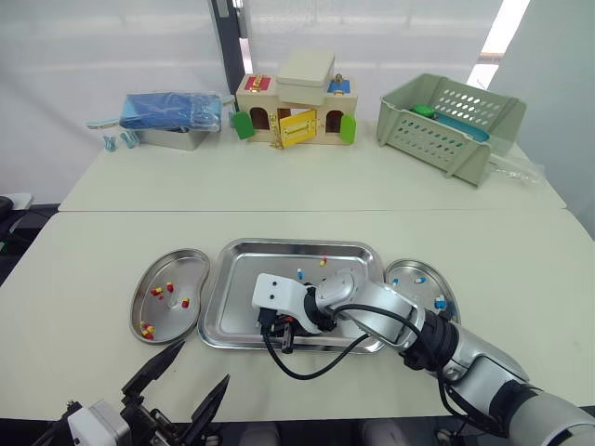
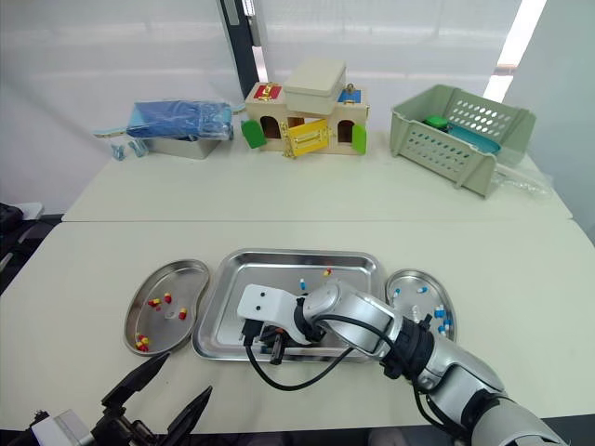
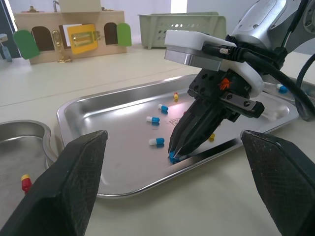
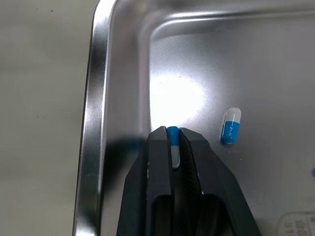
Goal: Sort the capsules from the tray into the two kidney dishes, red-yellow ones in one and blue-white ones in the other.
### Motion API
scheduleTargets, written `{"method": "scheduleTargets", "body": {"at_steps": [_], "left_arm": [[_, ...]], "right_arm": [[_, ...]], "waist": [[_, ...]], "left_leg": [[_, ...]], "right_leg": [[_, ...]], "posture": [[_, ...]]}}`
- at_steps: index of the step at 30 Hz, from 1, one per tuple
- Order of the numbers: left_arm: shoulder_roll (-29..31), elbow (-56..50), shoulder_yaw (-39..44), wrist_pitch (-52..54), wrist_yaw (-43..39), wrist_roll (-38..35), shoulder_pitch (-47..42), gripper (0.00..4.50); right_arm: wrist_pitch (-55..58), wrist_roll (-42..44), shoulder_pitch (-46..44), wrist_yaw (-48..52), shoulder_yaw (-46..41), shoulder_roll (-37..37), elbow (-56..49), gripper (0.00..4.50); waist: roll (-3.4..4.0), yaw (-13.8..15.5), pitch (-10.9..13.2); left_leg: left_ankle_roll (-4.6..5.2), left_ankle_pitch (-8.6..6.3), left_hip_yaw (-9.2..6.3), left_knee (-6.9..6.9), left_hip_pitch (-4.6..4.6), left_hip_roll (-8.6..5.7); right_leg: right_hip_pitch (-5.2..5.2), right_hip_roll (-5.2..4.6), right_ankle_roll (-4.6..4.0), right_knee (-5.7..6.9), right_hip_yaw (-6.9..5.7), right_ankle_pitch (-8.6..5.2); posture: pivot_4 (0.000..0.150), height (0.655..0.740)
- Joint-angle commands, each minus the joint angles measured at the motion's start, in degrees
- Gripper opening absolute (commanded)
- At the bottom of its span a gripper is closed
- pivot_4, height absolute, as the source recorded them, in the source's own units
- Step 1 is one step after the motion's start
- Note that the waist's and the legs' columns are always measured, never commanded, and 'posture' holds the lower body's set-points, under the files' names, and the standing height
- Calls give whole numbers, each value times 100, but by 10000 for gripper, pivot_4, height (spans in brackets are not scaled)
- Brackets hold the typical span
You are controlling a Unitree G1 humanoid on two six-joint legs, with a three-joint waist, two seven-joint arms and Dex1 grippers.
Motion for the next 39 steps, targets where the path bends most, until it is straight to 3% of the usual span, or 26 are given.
{"method": "scheduleTargets", "body": {"at_steps": [1, 5, 14, 23, 27, 34, 39], "left_arm": [[103, 70, 141, -149, -133, -158, -86, 45000], [349, 189, 169, -226, -494, -264, -286, 45000], [1002, 549, 8, -248, -1693, -618, -749, 45000], [1290, 989, -288, -220, -2845, -805, -1323, 45000], [1273, 1234, -276, -275, -3243, -908, -1543, 45000], [1193, 1389, -186, -271, -3400, -1023, -1658, 45000], [1133, 1536, -71, -380, -3526, -1034, -1589, 45000]], "right_arm": [[-107, 94, 92, 197, -148, -18, -85, 36], [-829, 262, 336, 596, -765, -434, -448, 36], [-2193, 990, 1336, 2034, -2555, -2544, -1370, 36], [-3046, 1205, 3300, 2728, -4572, -4359, -1555, 36], [-3415, 942, 3880, 2770, -4878, -4747, -1343, 36], [-3486, 916, 4072, 2753, -4912, -4766, -1255, 36], [-3466, 960, 4016, 2805, -4890, -4751, -1122, 14420]], "waist": [[0, 3, 0], [0, 34, 2], [-2, 86, 6], [-17, 147, 20], [-17, 128, 21], [-18, 113, 25], [-20, 131, 27]], "left_leg": [[0, 0, 0, 0, 0, 0], [0, 0, -1, 1, -4, 0], [1, 0, 2, -1, -5, -1], [1, -1, 8, 2, -3, -2], [2, -1, 7, 1, 0, -1], [2, -1, 8, 1, 2, 0], [1, -1, 8, 2, 2, 0]], "right_leg": [[0, 0, 0, 0, 0, 0], [1, -1, 0, -2, -3, 0], [2, -1, 0, -9, -3, 0], [12, -3, 0, -14, -1, 0], [13, -2, 0, -12, -1, 0], [13, -1, 0, -10, 4, 0], [14, -1, 0, -10, 3, 0]], "posture": [[1500, 7400], [1500, 7400], [1500, 7400], [1500, 7400], [1500, 7400], [1500, 7400], [1500, 7400]]}}
